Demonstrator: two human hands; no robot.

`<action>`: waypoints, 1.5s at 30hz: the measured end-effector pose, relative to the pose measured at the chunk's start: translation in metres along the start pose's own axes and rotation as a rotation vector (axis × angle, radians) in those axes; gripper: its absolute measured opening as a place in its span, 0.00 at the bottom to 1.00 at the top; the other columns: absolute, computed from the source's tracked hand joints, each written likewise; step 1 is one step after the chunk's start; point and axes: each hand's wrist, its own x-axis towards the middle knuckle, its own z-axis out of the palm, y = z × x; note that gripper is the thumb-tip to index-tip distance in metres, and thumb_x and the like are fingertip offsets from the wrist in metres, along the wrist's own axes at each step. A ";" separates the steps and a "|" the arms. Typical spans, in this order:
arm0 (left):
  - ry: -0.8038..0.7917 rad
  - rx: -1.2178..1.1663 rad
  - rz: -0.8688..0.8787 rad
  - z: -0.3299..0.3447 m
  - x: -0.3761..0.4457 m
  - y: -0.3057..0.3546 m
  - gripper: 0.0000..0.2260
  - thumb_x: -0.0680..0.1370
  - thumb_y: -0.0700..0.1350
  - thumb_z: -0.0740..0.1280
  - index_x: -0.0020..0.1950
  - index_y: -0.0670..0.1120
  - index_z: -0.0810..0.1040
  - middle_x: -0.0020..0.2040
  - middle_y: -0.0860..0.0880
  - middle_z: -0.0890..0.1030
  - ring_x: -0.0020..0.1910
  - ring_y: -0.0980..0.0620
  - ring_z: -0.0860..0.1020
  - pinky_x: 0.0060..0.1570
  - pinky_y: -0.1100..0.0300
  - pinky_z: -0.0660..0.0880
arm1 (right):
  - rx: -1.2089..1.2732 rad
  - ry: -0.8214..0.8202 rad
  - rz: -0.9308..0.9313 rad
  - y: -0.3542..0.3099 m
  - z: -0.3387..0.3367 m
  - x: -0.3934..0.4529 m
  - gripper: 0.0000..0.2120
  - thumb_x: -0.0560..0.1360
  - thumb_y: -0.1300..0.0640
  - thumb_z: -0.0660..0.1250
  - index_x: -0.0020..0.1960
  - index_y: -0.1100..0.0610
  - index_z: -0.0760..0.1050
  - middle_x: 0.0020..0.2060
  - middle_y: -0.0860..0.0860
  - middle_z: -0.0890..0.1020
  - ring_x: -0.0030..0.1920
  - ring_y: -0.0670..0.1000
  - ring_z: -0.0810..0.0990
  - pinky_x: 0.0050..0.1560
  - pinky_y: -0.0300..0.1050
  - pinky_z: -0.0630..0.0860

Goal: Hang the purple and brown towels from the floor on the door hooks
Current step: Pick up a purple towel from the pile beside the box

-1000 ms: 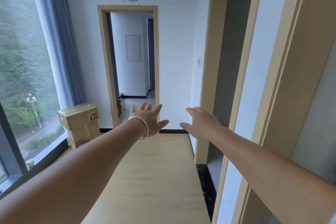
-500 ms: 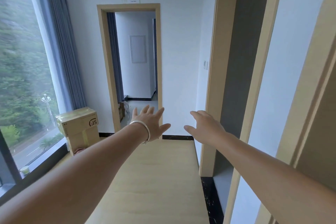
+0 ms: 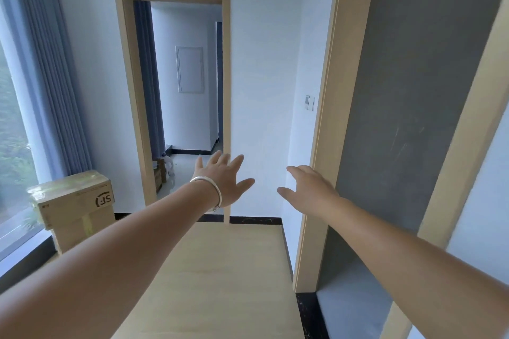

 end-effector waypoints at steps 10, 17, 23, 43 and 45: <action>-0.046 0.009 0.021 0.049 0.118 -0.050 0.32 0.78 0.67 0.48 0.79 0.54 0.48 0.78 0.47 0.55 0.78 0.46 0.46 0.72 0.37 0.44 | -0.001 -0.043 0.025 -0.001 0.045 0.136 0.32 0.79 0.39 0.56 0.78 0.51 0.54 0.76 0.50 0.59 0.74 0.52 0.59 0.70 0.51 0.61; -0.052 0.002 -0.025 0.083 0.200 -0.080 0.32 0.78 0.67 0.48 0.78 0.54 0.48 0.78 0.47 0.55 0.78 0.47 0.47 0.73 0.37 0.45 | -0.006 -0.038 -0.031 0.000 0.074 0.239 0.32 0.79 0.39 0.57 0.77 0.51 0.55 0.74 0.50 0.61 0.73 0.52 0.61 0.69 0.51 0.63; -0.050 -0.002 -0.072 0.104 0.298 -0.100 0.32 0.78 0.68 0.48 0.78 0.55 0.47 0.78 0.47 0.55 0.78 0.46 0.47 0.73 0.37 0.44 | 0.010 -0.002 -0.089 0.017 0.091 0.348 0.31 0.78 0.40 0.58 0.77 0.52 0.56 0.74 0.50 0.62 0.73 0.52 0.62 0.69 0.51 0.63; -0.047 -0.029 -0.053 0.207 0.630 -0.150 0.31 0.79 0.66 0.49 0.78 0.54 0.48 0.77 0.48 0.57 0.78 0.48 0.47 0.74 0.39 0.44 | -0.006 0.024 -0.061 0.089 0.138 0.672 0.32 0.78 0.39 0.58 0.77 0.51 0.56 0.74 0.50 0.61 0.73 0.51 0.61 0.68 0.49 0.63; -0.033 -0.035 -0.041 0.215 0.670 -0.165 0.31 0.79 0.66 0.49 0.78 0.55 0.48 0.77 0.48 0.56 0.78 0.49 0.47 0.74 0.39 0.45 | -0.013 0.025 -0.051 0.088 0.144 0.712 0.32 0.78 0.39 0.58 0.77 0.51 0.56 0.74 0.50 0.61 0.72 0.51 0.62 0.68 0.49 0.63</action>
